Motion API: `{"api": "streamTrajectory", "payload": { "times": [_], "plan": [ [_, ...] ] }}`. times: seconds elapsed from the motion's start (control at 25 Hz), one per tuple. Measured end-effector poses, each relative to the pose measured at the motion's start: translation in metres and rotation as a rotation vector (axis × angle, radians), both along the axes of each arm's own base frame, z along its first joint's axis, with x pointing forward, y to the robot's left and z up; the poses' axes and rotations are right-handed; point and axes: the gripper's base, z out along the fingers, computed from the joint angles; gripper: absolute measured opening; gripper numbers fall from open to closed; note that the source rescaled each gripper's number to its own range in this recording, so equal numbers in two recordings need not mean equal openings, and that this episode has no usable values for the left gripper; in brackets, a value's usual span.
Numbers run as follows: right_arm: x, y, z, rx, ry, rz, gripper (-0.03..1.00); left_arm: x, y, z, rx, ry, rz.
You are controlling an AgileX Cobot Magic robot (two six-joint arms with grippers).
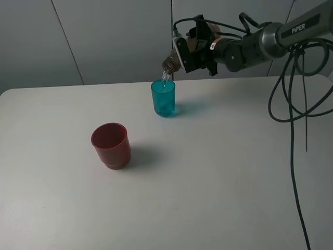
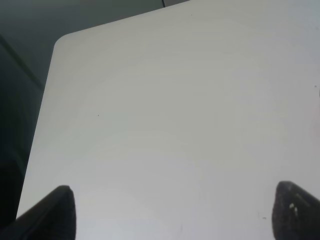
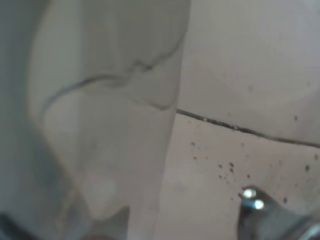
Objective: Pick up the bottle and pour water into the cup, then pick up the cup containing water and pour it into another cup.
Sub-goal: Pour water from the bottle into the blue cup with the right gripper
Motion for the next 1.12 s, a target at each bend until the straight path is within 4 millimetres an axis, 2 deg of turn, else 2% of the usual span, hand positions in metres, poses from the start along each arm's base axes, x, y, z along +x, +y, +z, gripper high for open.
{"api": "streamTrajectory", "payload": {
  "times": [0.72,1.12],
  "plan": [
    [0.0017,0.0013,0.0074,-0.008,-0.093,0.018,0.00,0.0000,0.0000,0.0000,0.000,0.000,0.000],
    [-0.0001,0.0065,0.0079,-0.070,-0.124,0.048,0.00,0.0000,0.0000,0.0000,0.000,0.000,0.000]
  ]
}}
